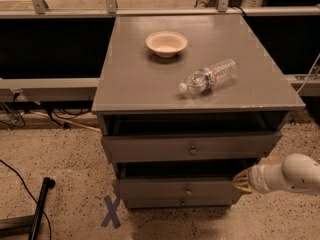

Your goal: Open middle drawer

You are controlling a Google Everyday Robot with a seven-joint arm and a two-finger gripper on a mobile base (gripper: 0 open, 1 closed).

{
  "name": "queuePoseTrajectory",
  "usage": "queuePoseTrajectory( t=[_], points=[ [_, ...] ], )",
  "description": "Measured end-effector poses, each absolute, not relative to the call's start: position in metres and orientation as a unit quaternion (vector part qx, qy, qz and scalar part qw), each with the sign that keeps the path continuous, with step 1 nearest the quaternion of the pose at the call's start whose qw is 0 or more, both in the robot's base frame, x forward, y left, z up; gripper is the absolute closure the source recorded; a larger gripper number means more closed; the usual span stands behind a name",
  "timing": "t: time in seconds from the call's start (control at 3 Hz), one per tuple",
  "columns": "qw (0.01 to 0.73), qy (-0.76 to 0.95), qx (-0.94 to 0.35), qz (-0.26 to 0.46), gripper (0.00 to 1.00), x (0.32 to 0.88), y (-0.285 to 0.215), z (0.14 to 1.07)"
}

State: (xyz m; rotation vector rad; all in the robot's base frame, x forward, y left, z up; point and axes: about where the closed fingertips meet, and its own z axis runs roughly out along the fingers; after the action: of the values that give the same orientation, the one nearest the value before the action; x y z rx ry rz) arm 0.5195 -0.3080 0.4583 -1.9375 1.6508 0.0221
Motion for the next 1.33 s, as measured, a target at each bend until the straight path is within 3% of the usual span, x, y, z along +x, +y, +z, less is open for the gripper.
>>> queuePoseTrajectory(
  t=[1.0,1.33],
  points=[
    [0.294,0.618,-0.729,0.014,0.0,0.5185,-0.3028,0.4541],
    [0.294,0.618,-0.729,0.014,0.0,0.5185,-0.3028,0.4541]
  ],
)
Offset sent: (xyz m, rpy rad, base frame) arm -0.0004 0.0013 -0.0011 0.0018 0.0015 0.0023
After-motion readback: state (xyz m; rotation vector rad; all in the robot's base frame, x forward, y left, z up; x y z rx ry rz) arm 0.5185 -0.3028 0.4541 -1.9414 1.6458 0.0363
